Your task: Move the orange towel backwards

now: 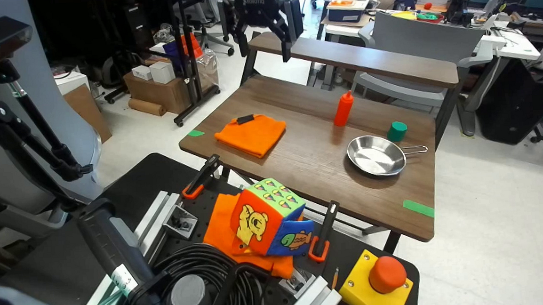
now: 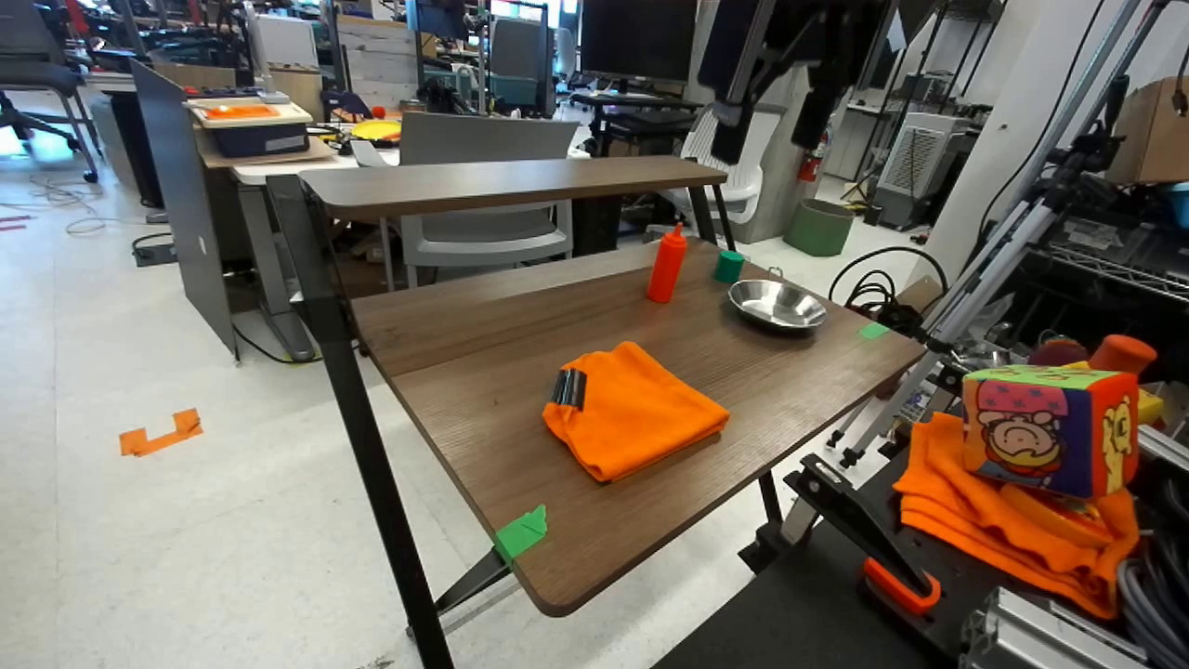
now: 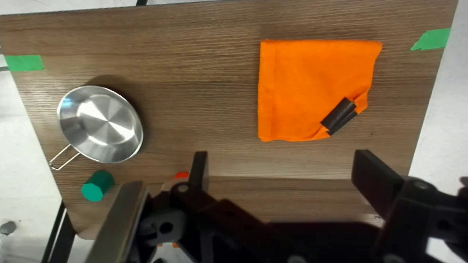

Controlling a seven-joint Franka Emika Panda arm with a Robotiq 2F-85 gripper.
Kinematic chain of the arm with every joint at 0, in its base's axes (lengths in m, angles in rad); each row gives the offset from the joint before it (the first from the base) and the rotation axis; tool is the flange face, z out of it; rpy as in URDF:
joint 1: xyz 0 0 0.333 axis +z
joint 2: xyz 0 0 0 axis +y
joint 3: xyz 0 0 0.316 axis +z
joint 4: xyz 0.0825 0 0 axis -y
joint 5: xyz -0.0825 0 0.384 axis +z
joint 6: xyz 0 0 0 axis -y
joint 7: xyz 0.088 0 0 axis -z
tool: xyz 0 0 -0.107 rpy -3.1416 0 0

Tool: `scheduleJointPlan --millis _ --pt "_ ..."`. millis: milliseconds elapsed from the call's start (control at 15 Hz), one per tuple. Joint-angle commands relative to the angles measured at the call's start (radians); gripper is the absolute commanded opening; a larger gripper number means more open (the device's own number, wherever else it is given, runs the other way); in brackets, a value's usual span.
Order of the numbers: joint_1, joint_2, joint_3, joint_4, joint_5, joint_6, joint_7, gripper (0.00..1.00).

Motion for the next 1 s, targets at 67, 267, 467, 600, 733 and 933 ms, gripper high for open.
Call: scheduleJointPlan --millis 67,267,467,600,733,933 --pt "0.047 0.195 -0.071 0.039 -0.031 0.166 -0.088 1.0" --pt "0.077 0.296 -0.09 0.051 0.0 0.251 -0.152 1.0" --pt "0.095 0.397 -0.08 0.084 0.052 0.311 -0.213 1.0" --pt "0.08 0.465 -0.049 0.129 0.113 0.305 -0.278 1.0" --pt "0.073 0.535 -0.032 0.197 0.165 0.254 -0.322 1.0" --pt "0.09 0.637 -0.043 0.314 0.194 0.14 -0.34 1.0"
